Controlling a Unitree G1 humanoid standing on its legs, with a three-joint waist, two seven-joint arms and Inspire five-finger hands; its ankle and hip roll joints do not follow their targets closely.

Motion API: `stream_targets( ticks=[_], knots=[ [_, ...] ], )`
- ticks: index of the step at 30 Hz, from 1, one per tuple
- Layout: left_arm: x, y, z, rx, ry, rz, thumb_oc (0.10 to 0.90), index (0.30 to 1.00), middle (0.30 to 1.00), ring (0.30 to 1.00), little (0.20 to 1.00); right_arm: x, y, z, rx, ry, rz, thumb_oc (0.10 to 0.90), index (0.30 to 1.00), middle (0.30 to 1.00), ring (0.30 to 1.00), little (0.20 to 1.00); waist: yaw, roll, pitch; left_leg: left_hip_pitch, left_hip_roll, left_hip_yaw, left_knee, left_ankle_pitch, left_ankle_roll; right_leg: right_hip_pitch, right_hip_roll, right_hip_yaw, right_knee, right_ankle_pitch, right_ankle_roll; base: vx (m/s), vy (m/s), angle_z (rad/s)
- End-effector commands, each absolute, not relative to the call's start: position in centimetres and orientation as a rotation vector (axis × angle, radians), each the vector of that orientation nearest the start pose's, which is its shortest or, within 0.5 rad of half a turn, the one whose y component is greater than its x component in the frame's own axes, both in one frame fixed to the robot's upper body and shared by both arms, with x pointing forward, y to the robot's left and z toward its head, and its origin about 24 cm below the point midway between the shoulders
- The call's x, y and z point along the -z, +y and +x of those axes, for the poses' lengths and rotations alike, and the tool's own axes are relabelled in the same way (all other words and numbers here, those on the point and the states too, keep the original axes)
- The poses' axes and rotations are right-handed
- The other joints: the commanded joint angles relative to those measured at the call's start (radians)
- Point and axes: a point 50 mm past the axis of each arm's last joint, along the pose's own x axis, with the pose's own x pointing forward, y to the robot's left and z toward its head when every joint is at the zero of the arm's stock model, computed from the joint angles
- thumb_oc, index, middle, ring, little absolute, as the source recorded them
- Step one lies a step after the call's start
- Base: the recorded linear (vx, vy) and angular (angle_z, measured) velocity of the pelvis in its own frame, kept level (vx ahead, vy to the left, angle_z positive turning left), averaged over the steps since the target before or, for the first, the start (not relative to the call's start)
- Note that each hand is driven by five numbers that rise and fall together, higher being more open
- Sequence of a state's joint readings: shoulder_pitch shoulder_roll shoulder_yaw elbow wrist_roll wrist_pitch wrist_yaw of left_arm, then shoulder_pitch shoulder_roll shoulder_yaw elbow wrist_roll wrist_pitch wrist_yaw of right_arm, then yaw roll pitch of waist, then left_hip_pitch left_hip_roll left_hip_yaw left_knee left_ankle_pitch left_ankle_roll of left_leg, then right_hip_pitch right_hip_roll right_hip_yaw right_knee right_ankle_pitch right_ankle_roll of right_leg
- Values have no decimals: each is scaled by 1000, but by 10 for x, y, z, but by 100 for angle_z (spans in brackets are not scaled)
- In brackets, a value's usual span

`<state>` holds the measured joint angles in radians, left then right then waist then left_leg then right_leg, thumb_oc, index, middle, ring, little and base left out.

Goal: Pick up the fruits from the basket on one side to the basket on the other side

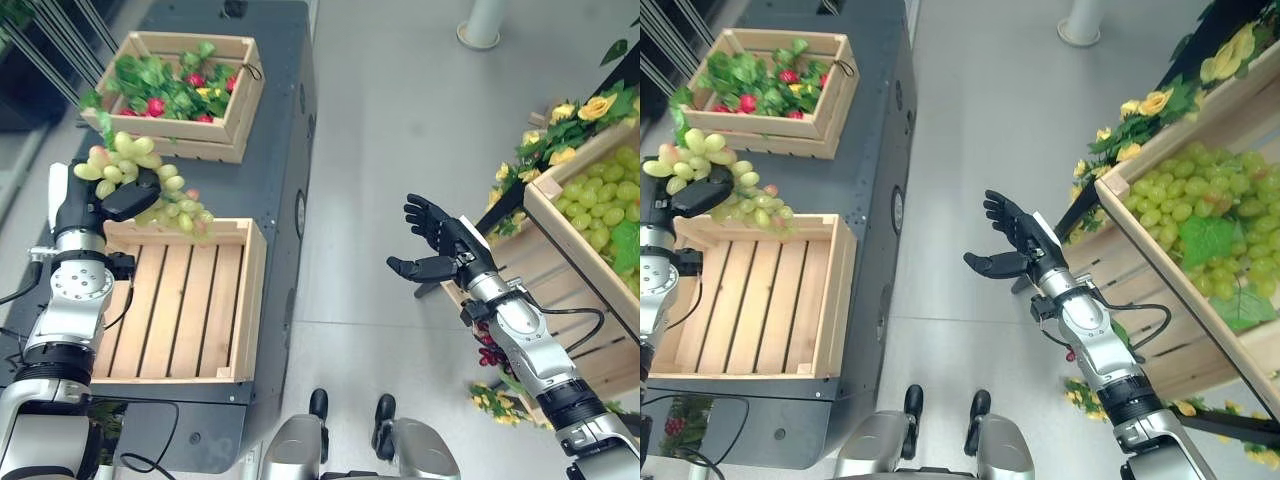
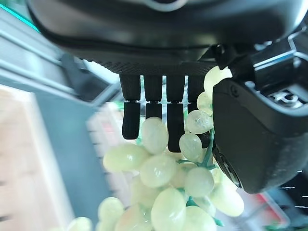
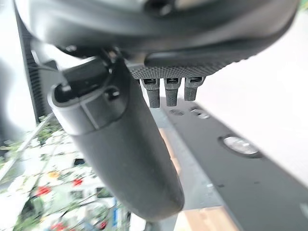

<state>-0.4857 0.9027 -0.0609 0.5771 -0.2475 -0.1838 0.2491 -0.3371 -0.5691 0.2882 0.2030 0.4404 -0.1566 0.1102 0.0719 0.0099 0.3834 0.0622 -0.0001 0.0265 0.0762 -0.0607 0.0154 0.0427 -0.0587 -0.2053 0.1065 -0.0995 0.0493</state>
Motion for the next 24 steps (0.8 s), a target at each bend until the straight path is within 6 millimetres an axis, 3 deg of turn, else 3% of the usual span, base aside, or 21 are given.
stream_targets(
  ticks=[1,2,11,16,24],
  knots=[
    [-220,341,311,-436,-466,611,400,300,300,300,300,-124,-168,308,-454,-282,-110,800,900,900,900,900,2,19,-244,-22,-75,-63,-30,1,-5,18,-9,-6,-28,24,-9,-42,-94,3],
    [-228,330,316,-388,-506,608,400,300,300,300,300,-130,-157,310,-483,-298,-91,800,900,900,900,900,5,23,-262,-15,-77,-72,-60,13,-7,28,-5,-6,-62,39,-6,-42,-94,2],
    [-268,276,336,-213,-678,529,400,300,300,300,300,-157,-120,331,-556,-283,-4,800,900,900,900,900,17,26,-322,-8,-83,-105,-163,65,-20,56,11,-20,-194,105,1,-48,-77,8],
    [-275,245,343,-117,-722,467,400,300,300,300,300,-165,-100,337,-583,-244,168,800,900,900,900,900,17,20,-339,-6,-81,-107,-163,62,-15,58,14,-23,-190,101,-6,-13,-52,6],
    [-281,211,354,-5,-738,415,400,300,300,300,300,-174,-74,340,-667,-198,259,800,900,900,900,900,9,12,-361,5,-76,-99,-163,57,-15,65,22,-9,-194,99,-13,3,-8,0]
  ],
)
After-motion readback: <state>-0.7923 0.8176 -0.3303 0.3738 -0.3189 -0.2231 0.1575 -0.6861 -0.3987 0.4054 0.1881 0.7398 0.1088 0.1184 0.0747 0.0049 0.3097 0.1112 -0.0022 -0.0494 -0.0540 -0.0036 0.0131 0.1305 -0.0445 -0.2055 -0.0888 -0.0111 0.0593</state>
